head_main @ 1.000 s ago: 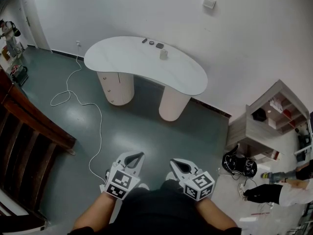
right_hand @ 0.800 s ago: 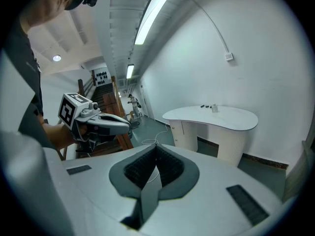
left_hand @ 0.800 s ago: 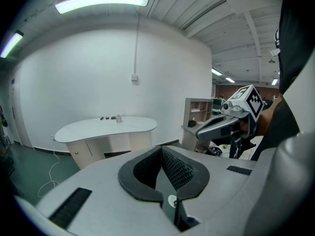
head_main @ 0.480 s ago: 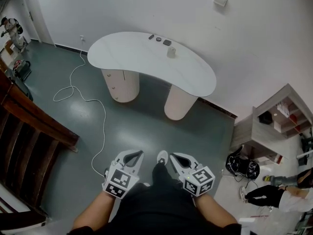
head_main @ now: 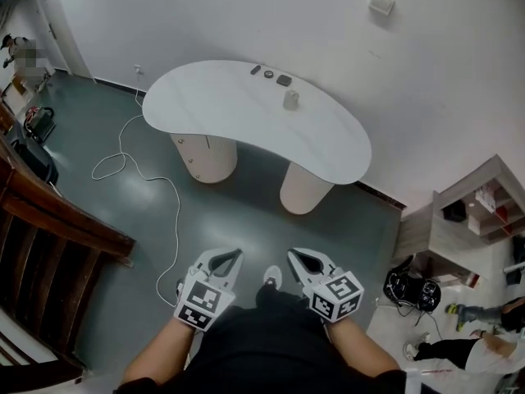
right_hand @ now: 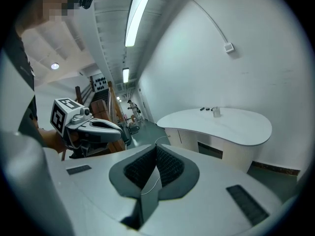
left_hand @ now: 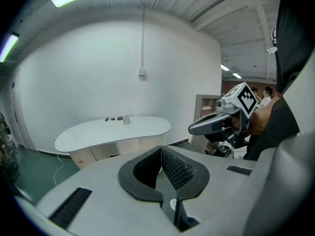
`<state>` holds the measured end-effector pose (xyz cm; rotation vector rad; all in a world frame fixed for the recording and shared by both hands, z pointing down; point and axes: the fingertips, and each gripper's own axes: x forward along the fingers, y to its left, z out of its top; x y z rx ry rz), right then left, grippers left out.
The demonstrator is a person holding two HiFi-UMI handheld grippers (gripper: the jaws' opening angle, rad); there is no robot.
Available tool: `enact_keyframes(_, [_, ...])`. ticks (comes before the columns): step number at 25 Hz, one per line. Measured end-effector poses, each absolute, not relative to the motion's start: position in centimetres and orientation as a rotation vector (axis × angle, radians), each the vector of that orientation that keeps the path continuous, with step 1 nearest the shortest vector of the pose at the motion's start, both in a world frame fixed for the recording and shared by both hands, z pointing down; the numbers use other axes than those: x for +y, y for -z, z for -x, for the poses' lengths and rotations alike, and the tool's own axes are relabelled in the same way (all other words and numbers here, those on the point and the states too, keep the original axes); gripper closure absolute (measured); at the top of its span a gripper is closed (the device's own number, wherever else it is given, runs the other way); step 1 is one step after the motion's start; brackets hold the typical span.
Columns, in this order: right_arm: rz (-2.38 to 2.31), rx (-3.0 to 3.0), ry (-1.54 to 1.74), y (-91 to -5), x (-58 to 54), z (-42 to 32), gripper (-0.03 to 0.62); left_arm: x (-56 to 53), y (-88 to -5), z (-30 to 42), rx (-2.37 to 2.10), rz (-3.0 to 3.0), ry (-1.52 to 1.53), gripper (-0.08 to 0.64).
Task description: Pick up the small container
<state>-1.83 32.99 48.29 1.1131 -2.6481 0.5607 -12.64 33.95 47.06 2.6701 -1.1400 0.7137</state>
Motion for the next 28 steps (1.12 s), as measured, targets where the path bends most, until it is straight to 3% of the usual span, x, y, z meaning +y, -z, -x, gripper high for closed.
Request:
enact_keyframes(17, [-1.05, -2.694, -0.55, -47.0, 15.0, -4.2, 0.597, 16.0, -45.1, 6.2, -1.222, -2.662, -0.729, 0.543])
enact_keyframes(28, [-1.053, -2.692, -0.625, -48.3, 11.2, -7.2, 0.597, 11.6, -45.9, 3.2, -1.191, -2.642, -0.796, 0.543])
